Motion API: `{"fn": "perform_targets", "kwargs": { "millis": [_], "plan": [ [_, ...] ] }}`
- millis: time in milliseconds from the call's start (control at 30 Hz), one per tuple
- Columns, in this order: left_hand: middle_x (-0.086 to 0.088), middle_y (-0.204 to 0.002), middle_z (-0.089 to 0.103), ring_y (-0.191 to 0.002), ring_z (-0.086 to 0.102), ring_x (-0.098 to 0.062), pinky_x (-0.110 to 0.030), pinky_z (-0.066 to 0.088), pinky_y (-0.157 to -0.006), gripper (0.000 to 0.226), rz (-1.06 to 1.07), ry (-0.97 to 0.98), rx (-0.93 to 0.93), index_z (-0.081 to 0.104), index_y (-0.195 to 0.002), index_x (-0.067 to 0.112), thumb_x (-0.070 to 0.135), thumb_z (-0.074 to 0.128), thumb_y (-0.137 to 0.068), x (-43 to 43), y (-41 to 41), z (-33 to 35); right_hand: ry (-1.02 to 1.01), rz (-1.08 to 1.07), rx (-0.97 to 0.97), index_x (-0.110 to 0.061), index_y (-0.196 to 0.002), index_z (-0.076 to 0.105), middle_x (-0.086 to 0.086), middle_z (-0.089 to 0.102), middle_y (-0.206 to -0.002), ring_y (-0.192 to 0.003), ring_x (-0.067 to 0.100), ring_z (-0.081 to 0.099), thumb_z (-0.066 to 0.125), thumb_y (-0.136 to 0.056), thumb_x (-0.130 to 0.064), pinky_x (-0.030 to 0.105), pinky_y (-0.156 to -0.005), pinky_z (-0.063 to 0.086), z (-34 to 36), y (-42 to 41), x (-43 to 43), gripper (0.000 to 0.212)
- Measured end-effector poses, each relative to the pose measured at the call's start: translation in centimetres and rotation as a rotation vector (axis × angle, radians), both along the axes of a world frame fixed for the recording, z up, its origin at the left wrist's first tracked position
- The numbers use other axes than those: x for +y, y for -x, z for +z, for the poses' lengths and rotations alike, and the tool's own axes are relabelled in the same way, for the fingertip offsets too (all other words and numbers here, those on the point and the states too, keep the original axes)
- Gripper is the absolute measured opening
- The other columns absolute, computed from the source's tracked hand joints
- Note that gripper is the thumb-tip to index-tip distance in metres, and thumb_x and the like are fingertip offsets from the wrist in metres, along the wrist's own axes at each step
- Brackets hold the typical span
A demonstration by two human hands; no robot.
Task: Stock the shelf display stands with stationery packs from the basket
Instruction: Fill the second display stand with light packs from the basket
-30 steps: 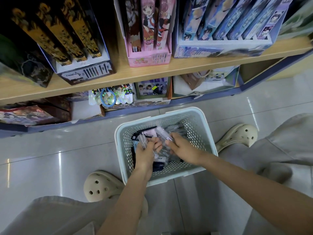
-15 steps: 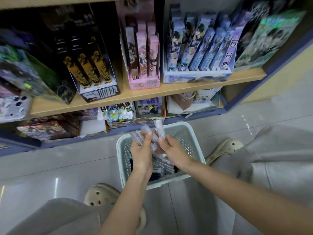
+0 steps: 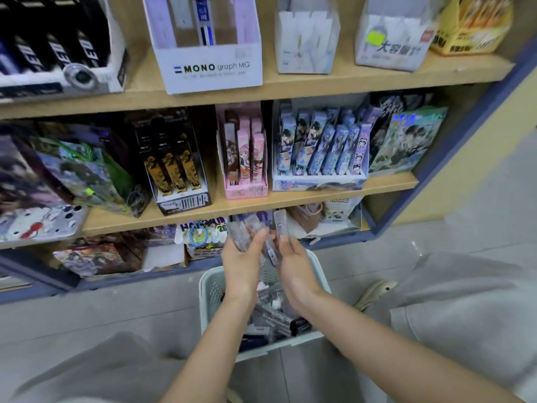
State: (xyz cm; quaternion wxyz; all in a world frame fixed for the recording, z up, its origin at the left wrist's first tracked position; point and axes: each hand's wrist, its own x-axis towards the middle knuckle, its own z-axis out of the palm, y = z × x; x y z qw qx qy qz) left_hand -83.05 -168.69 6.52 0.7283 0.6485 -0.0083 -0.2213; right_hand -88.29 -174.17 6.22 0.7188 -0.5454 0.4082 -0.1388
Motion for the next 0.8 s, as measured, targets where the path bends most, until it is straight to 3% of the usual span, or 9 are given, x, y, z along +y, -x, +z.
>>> {"fn": "perform_targets", "kwargs": {
  "millis": [100, 167, 267, 367, 467, 533, 633, 733, 800],
  "plan": [
    [-0.006, -0.091, 0.073, -0.089, 0.069, -0.021, -0.035, 0.052, -0.084, 0.008, -0.052, 0.000, -0.048, 0.068, -0.094, 0.015, 0.014, 0.067, -0.087, 0.0, -0.3, 2.2, 0.060, -0.008, -0.092, -0.022, -0.099, 0.060, -0.007, 0.066, -0.100, -0.098, 0.006, 0.060, 0.033, -0.104, -0.018, 0.026, -0.097, 0.042, 2.2, 0.2, -0.6, 0.028],
    [-0.007, -0.086, 0.071, -0.084, 0.066, -0.022, -0.039, 0.051, -0.084, 0.002, -0.055, 0.007, -0.085, 0.068, -0.087, 0.016, 0.017, 0.067, -0.087, -0.1, -0.9, 3.8, 0.099, 0.004, -0.133, -0.012, -0.102, 0.062, -0.011, 0.067, -0.095, -0.093, 0.002, 0.061, 0.031, -0.104, -0.017, 0.021, -0.095, 0.045, 4.0, 0.5, -1.6, 0.031],
    [0.002, -0.077, 0.069, -0.076, 0.063, -0.013, -0.027, 0.048, -0.068, 0.004, -0.055, 0.069, -0.125, 0.066, -0.086, 0.016, 0.019, 0.066, -0.087, -0.5, -1.9, 6.6, 0.182, 0.069, -0.138, -0.008, -0.102, 0.063, -0.008, 0.068, -0.103, -0.108, 0.000, 0.057, 0.029, -0.104, -0.018, 0.022, -0.101, 0.041, 6.7, 1.0, -3.9, 0.035],
    [0.009, -0.074, 0.072, -0.073, 0.067, -0.006, -0.027, 0.049, -0.070, 0.003, -0.077, 0.109, -0.124, 0.065, -0.089, 0.020, 0.018, 0.064, -0.089, -0.9, -3.0, 9.3, 0.262, 0.146, -0.109, -0.006, -0.090, 0.057, -0.005, 0.067, -0.111, -0.118, 0.008, 0.053, 0.038, -0.101, -0.019, 0.029, -0.105, 0.038, 9.7, 1.3, -6.3, 0.026],
    [0.001, -0.086, 0.074, -0.086, 0.070, -0.014, -0.038, 0.053, -0.083, 0.009, -0.091, 0.135, -0.135, 0.066, -0.097, 0.018, 0.016, 0.063, -0.090, -1.5, -4.2, 11.3, 0.474, 0.215, -0.063, 0.000, -0.075, 0.050, 0.006, 0.068, -0.101, -0.104, 0.008, 0.060, 0.050, -0.096, -0.025, 0.005, -0.086, 0.041, 13.4, 1.4, -8.5, 0.033],
    [0.003, -0.080, 0.074, -0.078, 0.070, -0.011, -0.033, 0.056, -0.075, 0.013, -0.086, 0.165, -0.144, 0.065, -0.102, 0.014, 0.014, 0.062, -0.090, -1.9, -5.0, 12.2, 0.612, 0.233, -0.072, 0.002, -0.075, 0.047, 0.024, 0.061, -0.113, -0.099, 0.010, 0.061, 0.053, -0.095, -0.027, -0.003, -0.079, 0.037, 15.7, 1.1, -10.0, 0.036],
    [-0.005, -0.091, 0.073, -0.091, 0.069, -0.022, -0.041, 0.055, -0.085, 0.016, -0.093, 0.172, -0.148, 0.066, -0.104, 0.014, 0.018, 0.065, -0.088, -2.4, -5.9, 12.9, 0.765, 0.179, -0.126, -0.006, -0.070, 0.050, 0.027, 0.061, -0.107, -0.080, 0.021, 0.060, 0.056, -0.094, -0.024, 0.017, -0.072, 0.044, 19.2, -0.1, -11.8, 0.030],
    [-0.010, -0.100, 0.071, -0.099, 0.067, -0.027, -0.043, 0.054, -0.086, 0.013, -0.077, 0.199, -0.129, 0.066, -0.100, 0.017, 0.017, 0.066, -0.087, -2.8, -6.7, 12.9, 0.909, 0.103, -0.276, -0.006, -0.085, 0.053, 0.004, 0.061, -0.084, -0.060, 0.003, 0.058, 0.060, -0.091, -0.009, 0.018, -0.060, 0.047, 23.0, -2.4, -12.8, 0.009],
    [-0.012, -0.100, 0.071, -0.099, 0.067, -0.028, -0.042, 0.055, -0.082, 0.013, -0.073, 0.216, -0.109, 0.066, -0.099, 0.017, 0.016, 0.067, -0.086, -3.0, -7.0, 12.7, 1.039, 0.039, -0.339, -0.008, -0.087, 0.046, 0.003, 0.057, -0.082, -0.060, 0.004, 0.059, 0.061, -0.089, -0.004, 0.020, -0.061, 0.051, 24.8, -4.4, -13.8, 0.015]
  ]
}}
